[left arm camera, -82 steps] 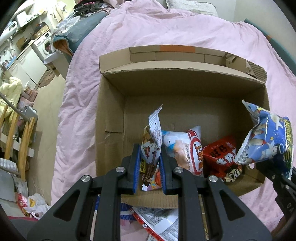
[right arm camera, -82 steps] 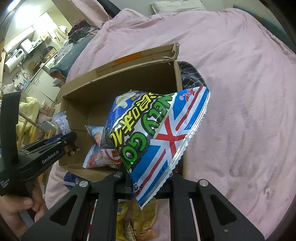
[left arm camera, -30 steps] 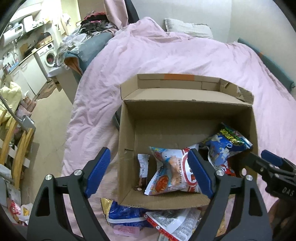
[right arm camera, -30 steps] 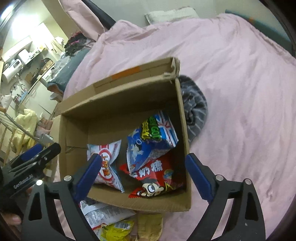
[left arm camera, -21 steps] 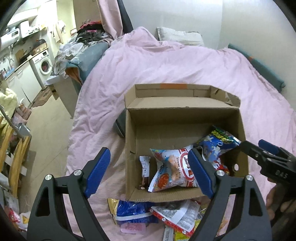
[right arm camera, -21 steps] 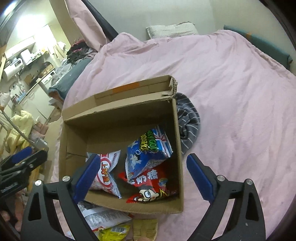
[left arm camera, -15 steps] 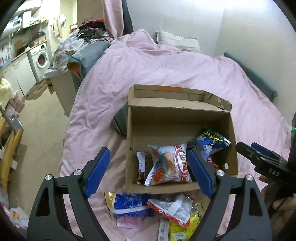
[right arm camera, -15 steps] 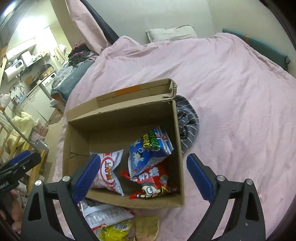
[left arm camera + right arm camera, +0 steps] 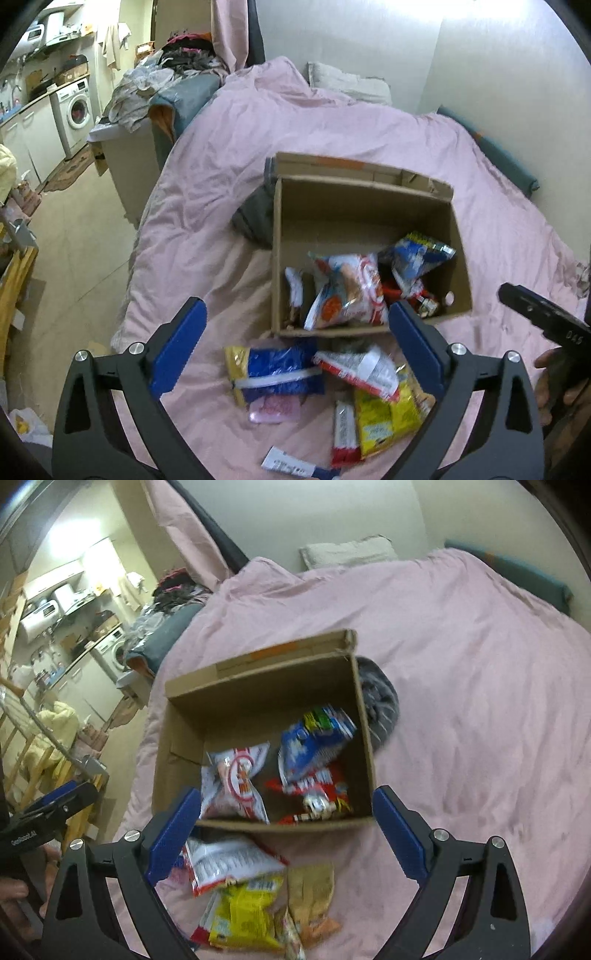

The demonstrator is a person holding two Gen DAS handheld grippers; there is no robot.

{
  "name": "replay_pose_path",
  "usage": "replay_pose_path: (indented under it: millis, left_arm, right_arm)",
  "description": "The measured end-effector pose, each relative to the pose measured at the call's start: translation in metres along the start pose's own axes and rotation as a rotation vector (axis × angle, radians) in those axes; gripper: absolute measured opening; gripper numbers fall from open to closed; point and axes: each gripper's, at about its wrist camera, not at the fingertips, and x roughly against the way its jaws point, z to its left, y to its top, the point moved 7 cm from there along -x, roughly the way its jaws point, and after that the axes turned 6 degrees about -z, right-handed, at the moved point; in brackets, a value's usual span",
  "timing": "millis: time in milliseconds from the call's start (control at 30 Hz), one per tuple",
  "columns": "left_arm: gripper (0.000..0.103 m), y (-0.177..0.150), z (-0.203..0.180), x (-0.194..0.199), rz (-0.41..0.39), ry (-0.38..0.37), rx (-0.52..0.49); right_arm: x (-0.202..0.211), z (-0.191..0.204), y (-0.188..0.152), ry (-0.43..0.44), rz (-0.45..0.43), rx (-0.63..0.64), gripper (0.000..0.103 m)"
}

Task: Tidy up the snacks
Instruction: 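Withdraw both open grippers from the box back over the snack pile, then grasp the white tube snack with the left gripper while the right grasps a tan snack bag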

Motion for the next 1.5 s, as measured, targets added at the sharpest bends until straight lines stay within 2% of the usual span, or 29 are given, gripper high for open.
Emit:
replay_pose_path:
  millis: [133,500,667,867,1000,1067,1167,1300,1367,1400,1500]
  left_arm:
    - [0.098,-0.02,0.005,0.002,0.037,0.022,-0.023]
    - [0.098,-0.066,0.013,-0.006,0.162,0.01,-0.02]
    - [0.098,-0.078,0.024,-0.014,0.228,0.013,0.039]
    - [0.098,-0.1,0.035,-0.03,0.358,0.017,0.101]
    - [0.097,-0.135,0.039,-0.038,0.501,0.008,0.205]
    - [0.081,-0.156,0.039,-0.033,0.536,0.008,0.306]
    - [0.079,-0.183,0.031,-0.027,0.557,0.016,0.426]
    - [0.069,-0.207,0.013,-0.037,0.602,0.02,0.423]
    - [0.058,-0.214,0.009,-0.045,0.619,0.035,0.397]
    - [0.056,-0.213,0.009,-0.048,0.616,0.042,0.385]
    - [0.042,-0.211,0.012,-0.051,0.596,0.051,0.371]
  right_arm:
    - [0.008,-0.006,-0.018,-0.033,0.018,-0.015,0.096]
    - [0.007,-0.009,-0.067,-0.067,0.118,-0.057,0.096]
    - [-0.006,-0.008,-0.077,-0.065,0.177,-0.087,0.096]
    - [-0.016,-0.009,-0.085,-0.08,0.215,-0.103,0.096]
    - [-0.017,-0.014,-0.087,-0.089,0.227,-0.121,0.096]
    - [-0.019,-0.016,-0.088,-0.089,0.236,-0.129,0.096]
    - [-0.02,-0.018,-0.088,-0.087,0.242,-0.15,0.096]
    - [-0.022,-0.018,-0.089,-0.084,0.252,-0.158,0.096]
    - [-0.022,-0.018,-0.089,-0.081,0.256,-0.161,0.096]
    - [-0.022,-0.018,-0.089,-0.078,0.258,-0.166,0.096]
    - [-0.02,-0.021,-0.088,-0.067,0.254,-0.193,0.096]
